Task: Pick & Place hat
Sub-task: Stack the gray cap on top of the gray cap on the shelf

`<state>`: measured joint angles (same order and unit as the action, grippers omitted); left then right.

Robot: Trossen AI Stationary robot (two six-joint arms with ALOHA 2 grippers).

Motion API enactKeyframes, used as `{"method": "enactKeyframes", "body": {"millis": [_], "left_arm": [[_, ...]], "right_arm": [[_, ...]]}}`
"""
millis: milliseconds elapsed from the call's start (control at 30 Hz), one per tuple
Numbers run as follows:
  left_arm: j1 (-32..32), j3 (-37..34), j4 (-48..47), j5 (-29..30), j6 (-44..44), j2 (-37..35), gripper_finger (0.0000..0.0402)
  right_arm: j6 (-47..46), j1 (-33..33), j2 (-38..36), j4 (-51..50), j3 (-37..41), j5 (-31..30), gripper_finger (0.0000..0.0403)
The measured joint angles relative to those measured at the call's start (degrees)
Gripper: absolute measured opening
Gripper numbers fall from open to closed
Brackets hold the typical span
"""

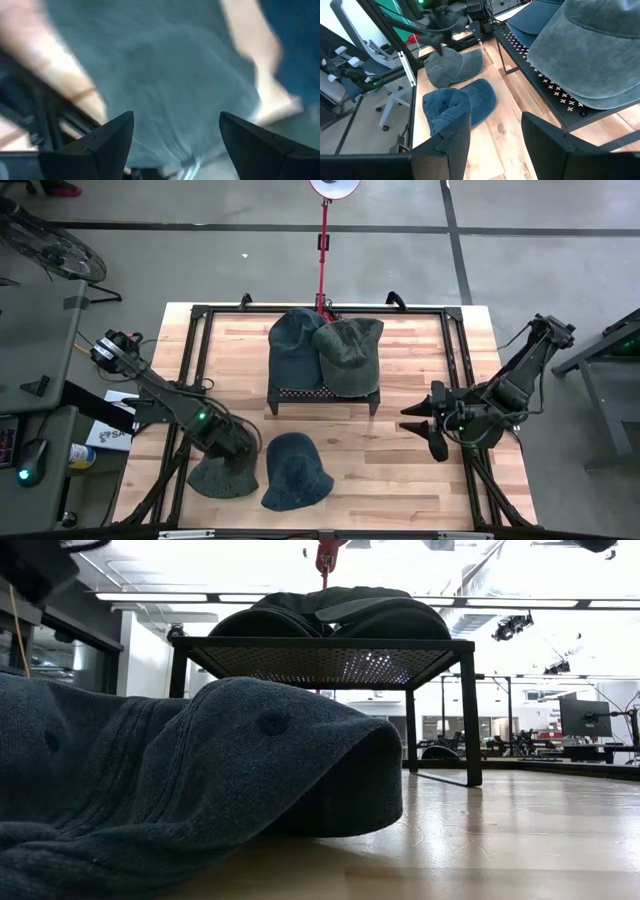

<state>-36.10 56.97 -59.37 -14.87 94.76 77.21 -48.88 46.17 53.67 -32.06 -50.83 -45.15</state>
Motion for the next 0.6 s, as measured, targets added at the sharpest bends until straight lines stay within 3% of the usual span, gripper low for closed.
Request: {"method": "enactKeyframes", "body": {"millis": [200,367,600], "left_arm": [[-2.8,0.0,7.2,-6.3,-14.9,0.0,0.0289],[-6.1,0.0,6.9,-11.9,-15.0,0.0,0.0289],[-10.9,1.6,6.8,-12.2,-13.5,0.0,0.0289]], "right_arm": [[1.4,0.0,0.0,-0.3,0.0,-1.4,0.0169],[1.2,0.0,0.0,-0.4,0.0,-1.6,0.0169],[1.3,0.0,0.0,-0.5,0.0,-1.7,0.0169]]}}
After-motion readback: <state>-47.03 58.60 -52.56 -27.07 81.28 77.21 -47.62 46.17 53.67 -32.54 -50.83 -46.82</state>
